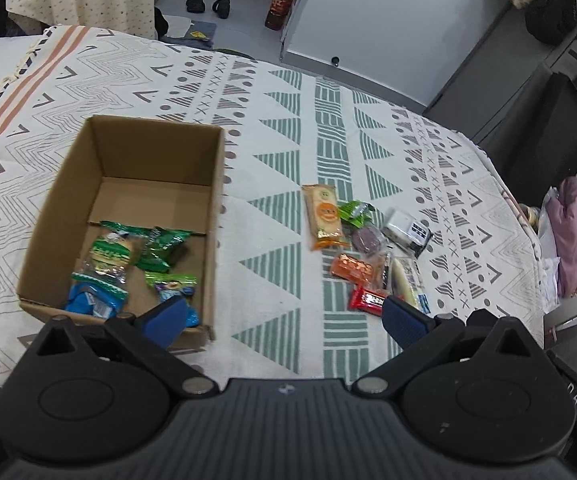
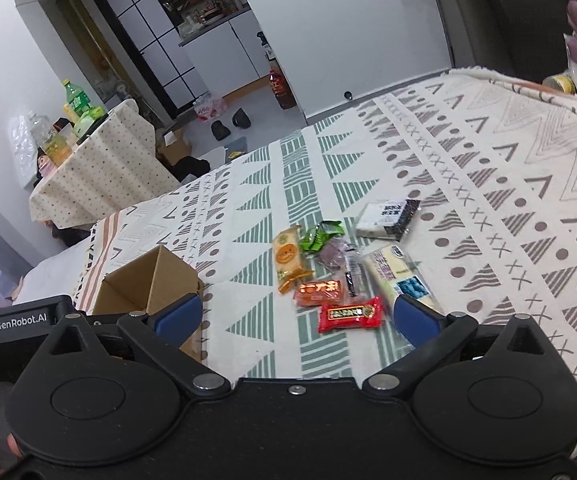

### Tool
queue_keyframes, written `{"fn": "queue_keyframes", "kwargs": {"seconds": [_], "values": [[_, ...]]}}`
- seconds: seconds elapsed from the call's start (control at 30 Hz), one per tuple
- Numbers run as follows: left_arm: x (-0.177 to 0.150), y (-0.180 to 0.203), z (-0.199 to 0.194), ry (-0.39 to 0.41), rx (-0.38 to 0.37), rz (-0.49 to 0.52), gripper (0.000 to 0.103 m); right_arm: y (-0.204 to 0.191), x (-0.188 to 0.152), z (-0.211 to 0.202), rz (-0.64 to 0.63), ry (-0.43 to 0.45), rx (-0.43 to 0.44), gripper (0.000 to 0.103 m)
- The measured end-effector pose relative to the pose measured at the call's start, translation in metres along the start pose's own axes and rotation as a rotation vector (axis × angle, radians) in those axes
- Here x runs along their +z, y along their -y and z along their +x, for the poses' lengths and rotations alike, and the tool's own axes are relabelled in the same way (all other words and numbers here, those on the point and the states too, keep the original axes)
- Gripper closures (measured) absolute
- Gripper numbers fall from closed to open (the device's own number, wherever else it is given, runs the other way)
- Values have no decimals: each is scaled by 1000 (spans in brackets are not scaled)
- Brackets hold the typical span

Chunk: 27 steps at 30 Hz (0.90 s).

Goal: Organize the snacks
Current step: 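Move both grippers back toward the remaining snacks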

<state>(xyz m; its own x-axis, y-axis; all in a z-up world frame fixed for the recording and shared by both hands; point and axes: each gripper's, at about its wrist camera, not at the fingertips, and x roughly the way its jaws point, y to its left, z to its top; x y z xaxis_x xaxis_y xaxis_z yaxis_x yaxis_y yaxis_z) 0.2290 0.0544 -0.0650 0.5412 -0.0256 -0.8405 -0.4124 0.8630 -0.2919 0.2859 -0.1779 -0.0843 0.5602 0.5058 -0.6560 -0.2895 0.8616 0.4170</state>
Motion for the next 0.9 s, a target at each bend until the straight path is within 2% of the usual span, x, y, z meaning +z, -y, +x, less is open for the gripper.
{"fn": "queue_keyframes", "kwargs": {"seconds": [0.53,0.73,0.9], "values": [[-7,49,29,-50,-10,36,1,54,3,0,26,-37,-22,1],[-11,59,47,-72,0,38,3,72,2,12,52,-75,-20,13],[-11,66,64,-78,33,43,4,81,0,26,54,-117,-9,30]]}}
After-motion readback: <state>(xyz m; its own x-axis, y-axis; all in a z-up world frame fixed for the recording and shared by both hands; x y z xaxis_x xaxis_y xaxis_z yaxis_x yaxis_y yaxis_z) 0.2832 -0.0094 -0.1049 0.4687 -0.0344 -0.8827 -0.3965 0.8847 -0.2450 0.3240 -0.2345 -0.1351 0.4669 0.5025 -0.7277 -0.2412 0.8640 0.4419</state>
